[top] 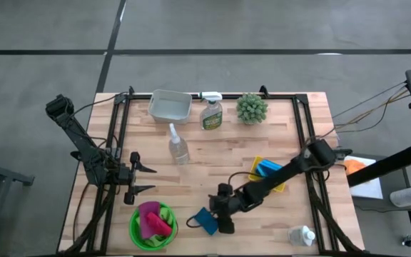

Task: Pick & Place Kitchen Items
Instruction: Put the blue sponge into the yellow bin

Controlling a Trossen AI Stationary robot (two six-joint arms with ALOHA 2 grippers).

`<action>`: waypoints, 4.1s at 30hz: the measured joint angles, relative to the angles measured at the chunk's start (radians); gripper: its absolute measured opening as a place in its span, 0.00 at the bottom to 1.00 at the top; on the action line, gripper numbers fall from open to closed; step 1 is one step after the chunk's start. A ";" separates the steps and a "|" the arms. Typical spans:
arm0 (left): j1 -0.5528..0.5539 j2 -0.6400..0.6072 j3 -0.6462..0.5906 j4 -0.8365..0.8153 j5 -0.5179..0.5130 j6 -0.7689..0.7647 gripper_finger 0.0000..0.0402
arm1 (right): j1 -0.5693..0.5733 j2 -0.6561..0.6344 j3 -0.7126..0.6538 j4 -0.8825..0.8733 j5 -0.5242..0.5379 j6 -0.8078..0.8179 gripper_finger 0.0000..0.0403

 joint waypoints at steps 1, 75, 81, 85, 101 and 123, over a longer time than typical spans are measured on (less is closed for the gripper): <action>0.000 0.000 0.000 0.000 0.000 0.000 0.63 | 0.000 0.006 0.008 0.000 -0.001 0.000 0.71; 0.000 0.000 0.000 -0.002 0.000 0.003 0.63 | 0.138 -0.149 -0.387 1.078 0.519 -0.505 0.04; 0.000 0.000 0.000 0.000 0.000 0.003 0.63 | 0.177 -0.375 -0.492 0.798 0.679 -0.391 0.04; 0.000 0.000 0.000 0.000 0.000 0.003 0.63 | 0.198 -0.512 -0.476 0.324 0.791 -0.157 0.04; 0.000 0.000 0.000 0.000 0.000 0.003 0.63 | 0.204 -0.602 -0.267 -0.706 0.620 0.442 0.04; 0.000 0.000 0.000 0.000 0.000 0.003 0.63 | 0.186 -0.415 -0.058 -1.209 0.480 0.602 0.04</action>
